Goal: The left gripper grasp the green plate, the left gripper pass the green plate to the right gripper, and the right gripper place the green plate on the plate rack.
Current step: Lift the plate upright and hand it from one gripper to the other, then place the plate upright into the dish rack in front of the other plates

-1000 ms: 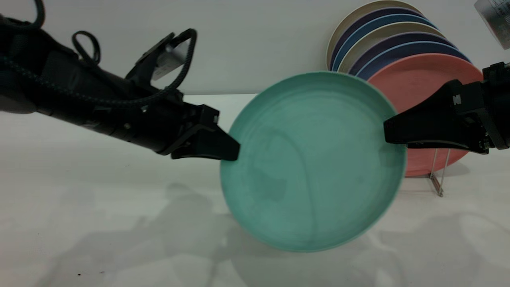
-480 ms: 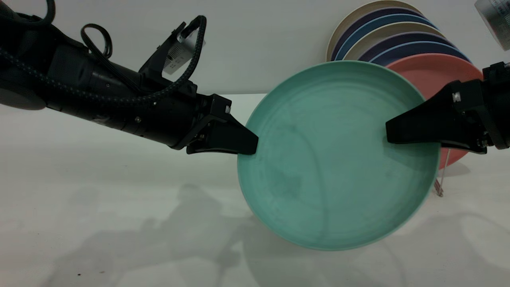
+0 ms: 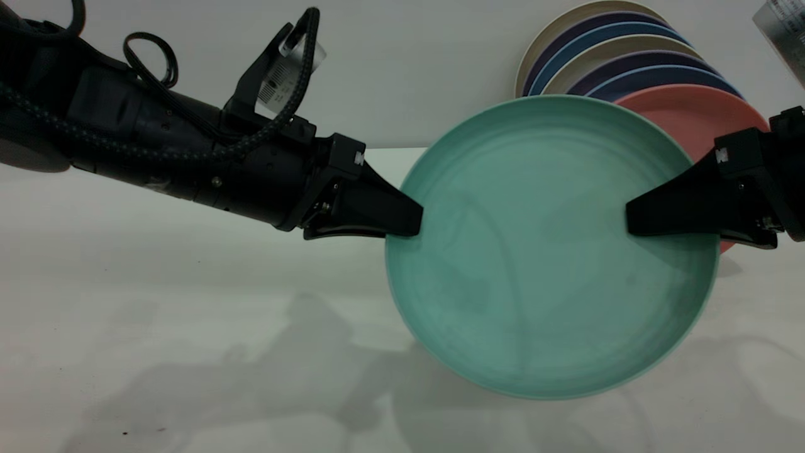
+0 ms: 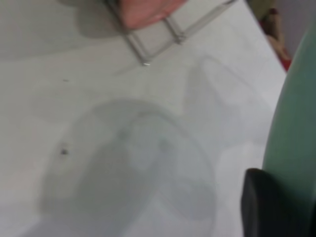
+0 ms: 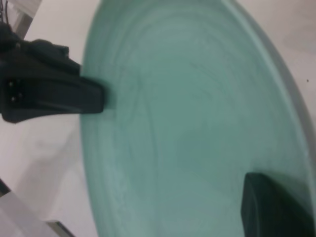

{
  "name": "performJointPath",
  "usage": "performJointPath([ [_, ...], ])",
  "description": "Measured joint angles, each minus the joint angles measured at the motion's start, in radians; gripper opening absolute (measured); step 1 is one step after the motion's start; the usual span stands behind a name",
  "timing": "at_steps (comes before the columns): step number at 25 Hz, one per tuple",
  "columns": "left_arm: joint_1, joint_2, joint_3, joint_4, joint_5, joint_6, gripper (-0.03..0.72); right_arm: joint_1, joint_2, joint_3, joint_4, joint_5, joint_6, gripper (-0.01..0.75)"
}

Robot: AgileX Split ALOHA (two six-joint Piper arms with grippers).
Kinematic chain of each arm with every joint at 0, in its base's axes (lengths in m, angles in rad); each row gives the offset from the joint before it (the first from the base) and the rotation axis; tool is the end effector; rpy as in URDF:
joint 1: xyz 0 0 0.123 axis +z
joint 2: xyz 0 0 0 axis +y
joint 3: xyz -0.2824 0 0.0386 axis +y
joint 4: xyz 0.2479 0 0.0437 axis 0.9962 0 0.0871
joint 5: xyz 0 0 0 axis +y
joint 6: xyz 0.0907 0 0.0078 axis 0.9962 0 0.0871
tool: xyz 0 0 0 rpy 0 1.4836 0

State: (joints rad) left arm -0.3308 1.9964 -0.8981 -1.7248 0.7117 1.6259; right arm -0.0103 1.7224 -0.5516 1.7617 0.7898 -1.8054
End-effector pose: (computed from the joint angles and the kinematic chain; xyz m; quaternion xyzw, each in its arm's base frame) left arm 0.3098 -0.1686 0.1099 0.1970 0.8692 -0.3894 0.2326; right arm 0.2590 0.0609 0.1342 -0.1058 0.8765 0.3585 0.3033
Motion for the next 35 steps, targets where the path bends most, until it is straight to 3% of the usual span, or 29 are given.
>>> performJointPath([
  [7,0.056,0.0,-0.001,0.219,0.046,-0.141,0.586,0.0,0.0,0.0,0.001,0.02,0.0,0.087],
  [10,0.109,0.0,-0.002,0.347,0.022,-0.225,0.655,0.0,0.0,0.0,0.0,0.019,-0.001,0.087],
  [16,0.194,-0.006,-0.011,0.649,-0.1,-0.445,0.61,0.0,0.0,0.0,0.0,0.022,-0.003,0.087],
  [20,0.2,-0.036,-0.056,0.878,-0.082,-0.614,0.561,0.0,0.0,0.0,-0.005,-0.011,-0.03,0.087],
  [24,0.2,-0.077,-0.127,1.203,-0.031,-0.898,0.552,0.0,0.0,-0.02,-0.081,-0.107,-0.064,0.087],
  [29,0.201,-0.085,-0.194,1.591,0.033,-1.287,0.552,0.001,0.0,-0.138,-0.364,-0.123,0.001,0.087],
  [35,0.201,-0.085,-0.199,1.725,0.052,-1.435,0.552,0.013,-0.027,-0.358,-0.826,-0.072,0.249,0.087],
])
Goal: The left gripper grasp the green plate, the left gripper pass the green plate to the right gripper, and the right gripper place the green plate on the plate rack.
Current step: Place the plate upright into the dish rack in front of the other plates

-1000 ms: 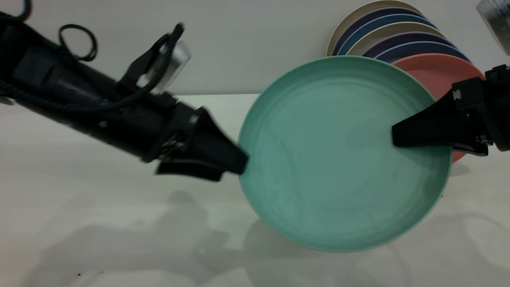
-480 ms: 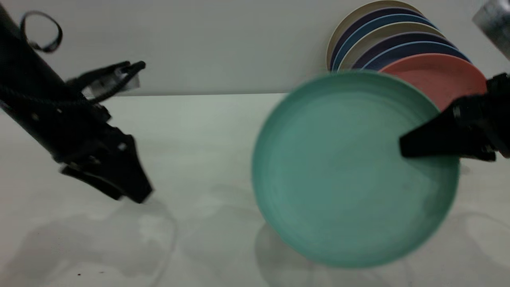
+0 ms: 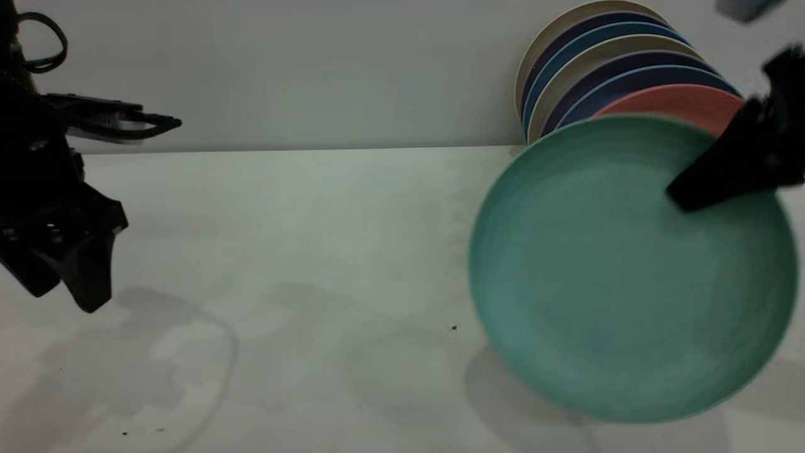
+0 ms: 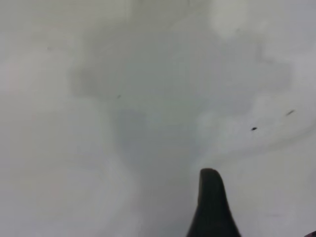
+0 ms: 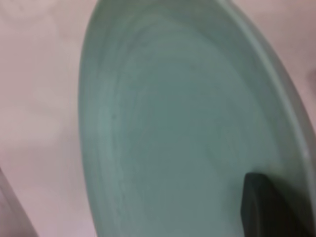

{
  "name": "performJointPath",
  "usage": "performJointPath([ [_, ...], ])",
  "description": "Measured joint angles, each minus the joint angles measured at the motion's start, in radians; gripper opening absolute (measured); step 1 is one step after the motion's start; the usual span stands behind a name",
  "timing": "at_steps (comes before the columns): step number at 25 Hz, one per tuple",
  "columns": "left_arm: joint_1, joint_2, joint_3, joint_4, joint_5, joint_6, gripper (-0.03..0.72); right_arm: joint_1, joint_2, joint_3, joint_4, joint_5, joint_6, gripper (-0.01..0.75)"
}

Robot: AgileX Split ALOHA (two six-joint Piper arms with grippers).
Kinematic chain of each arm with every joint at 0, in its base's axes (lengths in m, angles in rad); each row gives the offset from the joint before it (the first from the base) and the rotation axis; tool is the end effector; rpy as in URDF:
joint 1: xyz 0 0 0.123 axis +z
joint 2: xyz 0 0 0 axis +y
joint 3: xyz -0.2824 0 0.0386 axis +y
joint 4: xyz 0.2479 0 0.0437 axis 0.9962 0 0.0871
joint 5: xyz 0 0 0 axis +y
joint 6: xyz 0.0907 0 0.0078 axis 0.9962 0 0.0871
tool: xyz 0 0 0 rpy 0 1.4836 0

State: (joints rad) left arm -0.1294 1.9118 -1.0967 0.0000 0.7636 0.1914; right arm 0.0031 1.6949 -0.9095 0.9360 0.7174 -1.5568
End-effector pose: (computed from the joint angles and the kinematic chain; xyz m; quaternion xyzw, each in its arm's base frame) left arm 0.3369 -0.0438 0.1350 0.1596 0.9864 0.0012 0.0396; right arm 0.3089 0.0492 0.1828 -0.4012 0.8547 0.1811 0.2751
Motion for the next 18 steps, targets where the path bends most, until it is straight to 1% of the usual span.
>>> performJointPath([
  [2,0.0,0.0,0.0,0.0,0.0,-0.004,0.552,0.032,-0.014,-0.079,-0.174,0.027,0.081,0.087],
  [5,0.0,0.0,0.0,0.0,0.0,-0.004,0.551,0.102,-0.022,-0.19,-0.402,0.046,0.188,0.087],
  [7,0.0,0.0,0.0,0.0,0.0,-0.004,0.551,0.146,-0.022,-0.239,-0.526,0.049,0.26,0.087],
  [9,0.0,0.0,0.0,0.0,0.001,-0.004,0.551,0.174,-0.022,-0.28,-0.645,0.052,0.333,0.087],
  [13,0.0,0.0,0.0,0.0,0.001,-0.004,0.551,0.214,-0.022,-0.342,-0.818,0.061,0.433,0.087],
  [18,0.0,0.0,0.0,0.0,-0.002,-0.004,0.551,0.236,-0.022,-0.407,-0.889,0.065,0.459,0.085],
])
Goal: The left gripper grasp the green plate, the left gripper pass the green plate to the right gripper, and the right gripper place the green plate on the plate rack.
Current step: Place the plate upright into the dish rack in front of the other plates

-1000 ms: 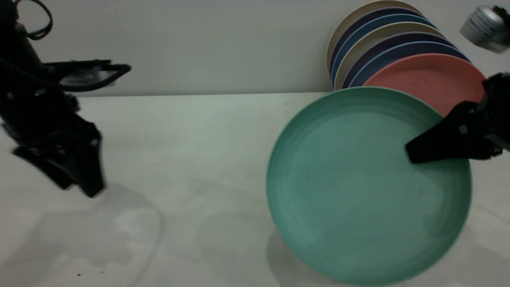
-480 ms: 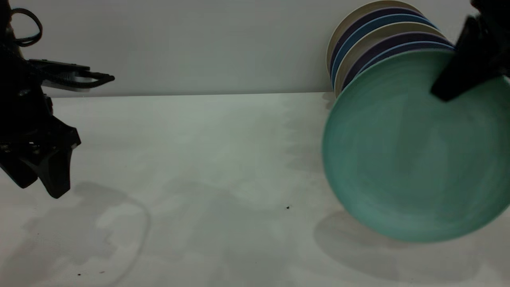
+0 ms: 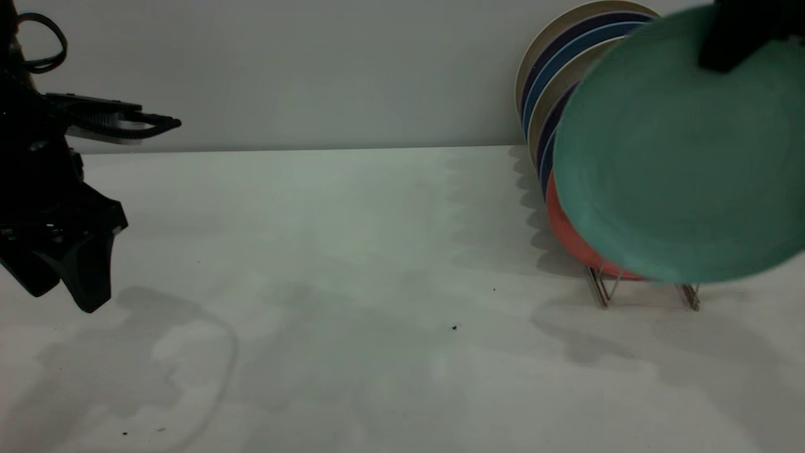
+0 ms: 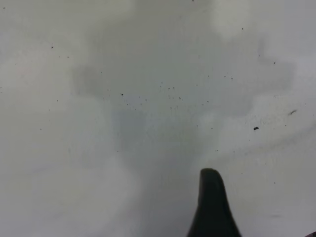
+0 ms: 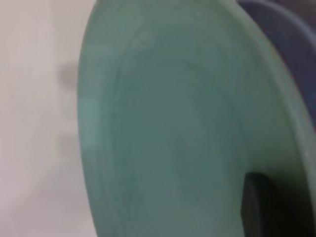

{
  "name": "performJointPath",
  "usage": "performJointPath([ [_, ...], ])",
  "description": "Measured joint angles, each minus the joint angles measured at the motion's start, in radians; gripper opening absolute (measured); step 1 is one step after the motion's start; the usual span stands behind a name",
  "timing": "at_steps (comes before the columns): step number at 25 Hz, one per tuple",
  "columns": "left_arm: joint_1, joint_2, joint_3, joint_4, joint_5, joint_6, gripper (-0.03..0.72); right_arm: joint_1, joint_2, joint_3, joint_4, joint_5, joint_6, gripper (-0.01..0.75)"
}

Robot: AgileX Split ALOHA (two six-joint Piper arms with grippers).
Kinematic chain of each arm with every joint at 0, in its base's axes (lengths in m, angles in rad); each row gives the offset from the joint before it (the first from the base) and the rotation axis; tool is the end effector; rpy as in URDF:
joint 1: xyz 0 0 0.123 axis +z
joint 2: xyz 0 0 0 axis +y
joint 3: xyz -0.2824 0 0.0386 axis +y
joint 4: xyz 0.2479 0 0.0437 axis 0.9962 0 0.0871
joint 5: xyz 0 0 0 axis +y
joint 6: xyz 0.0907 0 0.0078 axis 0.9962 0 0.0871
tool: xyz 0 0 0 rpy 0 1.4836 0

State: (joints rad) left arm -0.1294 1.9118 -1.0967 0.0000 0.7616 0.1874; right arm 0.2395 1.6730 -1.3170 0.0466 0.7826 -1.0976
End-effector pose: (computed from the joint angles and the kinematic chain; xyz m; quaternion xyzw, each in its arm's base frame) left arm 0.3371 -0.0439 0.1350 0.1576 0.9867 0.0012 0.0406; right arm 0.3489 0.0883 0.2755 -0.5897 0.7655 -0.0885 0.2418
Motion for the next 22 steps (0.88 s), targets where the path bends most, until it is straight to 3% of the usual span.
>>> performJointPath([
  [22,0.0,0.0,0.0,0.0,-0.024,-0.001,0.551,0.0,0.001,-0.034,-0.139,-0.138,0.005,0.083],
])
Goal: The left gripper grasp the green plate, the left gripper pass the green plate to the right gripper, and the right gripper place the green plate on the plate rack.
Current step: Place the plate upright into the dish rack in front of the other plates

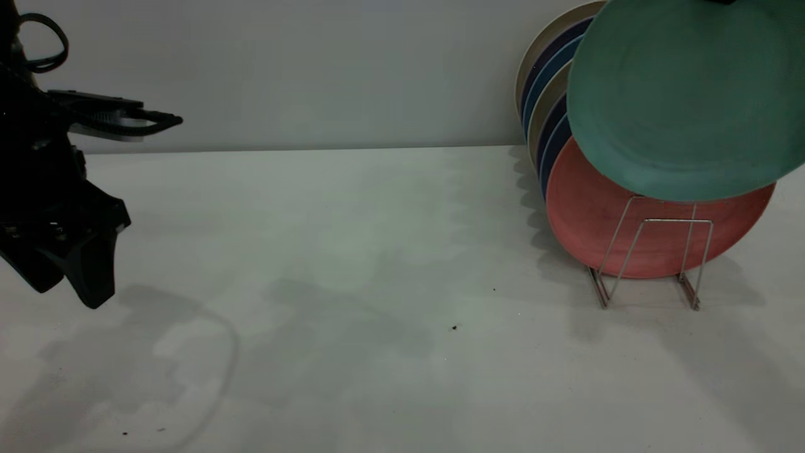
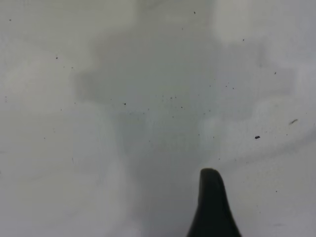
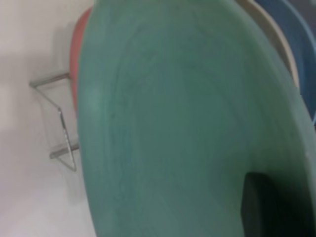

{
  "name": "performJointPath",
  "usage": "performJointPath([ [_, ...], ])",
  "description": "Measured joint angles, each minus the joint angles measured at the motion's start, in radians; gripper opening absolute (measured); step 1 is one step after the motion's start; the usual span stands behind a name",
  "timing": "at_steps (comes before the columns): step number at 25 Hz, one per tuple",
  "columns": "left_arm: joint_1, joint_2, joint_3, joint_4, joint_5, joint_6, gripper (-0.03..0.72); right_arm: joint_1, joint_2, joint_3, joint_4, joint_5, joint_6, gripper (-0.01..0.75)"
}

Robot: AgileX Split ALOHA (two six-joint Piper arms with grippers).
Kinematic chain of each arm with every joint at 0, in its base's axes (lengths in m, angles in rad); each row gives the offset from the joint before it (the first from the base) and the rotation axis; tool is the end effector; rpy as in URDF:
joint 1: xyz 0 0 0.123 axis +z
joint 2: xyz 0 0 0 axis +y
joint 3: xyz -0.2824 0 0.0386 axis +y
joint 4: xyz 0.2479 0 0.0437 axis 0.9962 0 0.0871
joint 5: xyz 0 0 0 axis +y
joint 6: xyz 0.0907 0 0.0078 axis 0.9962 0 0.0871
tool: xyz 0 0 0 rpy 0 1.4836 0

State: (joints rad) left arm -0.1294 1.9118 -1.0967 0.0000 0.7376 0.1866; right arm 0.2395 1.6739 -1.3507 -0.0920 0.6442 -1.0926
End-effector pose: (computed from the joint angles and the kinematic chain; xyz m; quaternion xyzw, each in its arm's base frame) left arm 0.3392 -0.0441 0.1352 0.1571 0.9862 0.0015 0.0526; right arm 0.3649 0.0839 0.2926 -0.6006 0.7235 -0.1749 0.2919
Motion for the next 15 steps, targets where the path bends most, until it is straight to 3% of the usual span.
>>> performJointPath([
  [15,0.0,0.0,0.0,0.0,0.001,0.0,0.551,0.0,0.092,0.0,0.0,-0.046,-0.009,0.083],
])
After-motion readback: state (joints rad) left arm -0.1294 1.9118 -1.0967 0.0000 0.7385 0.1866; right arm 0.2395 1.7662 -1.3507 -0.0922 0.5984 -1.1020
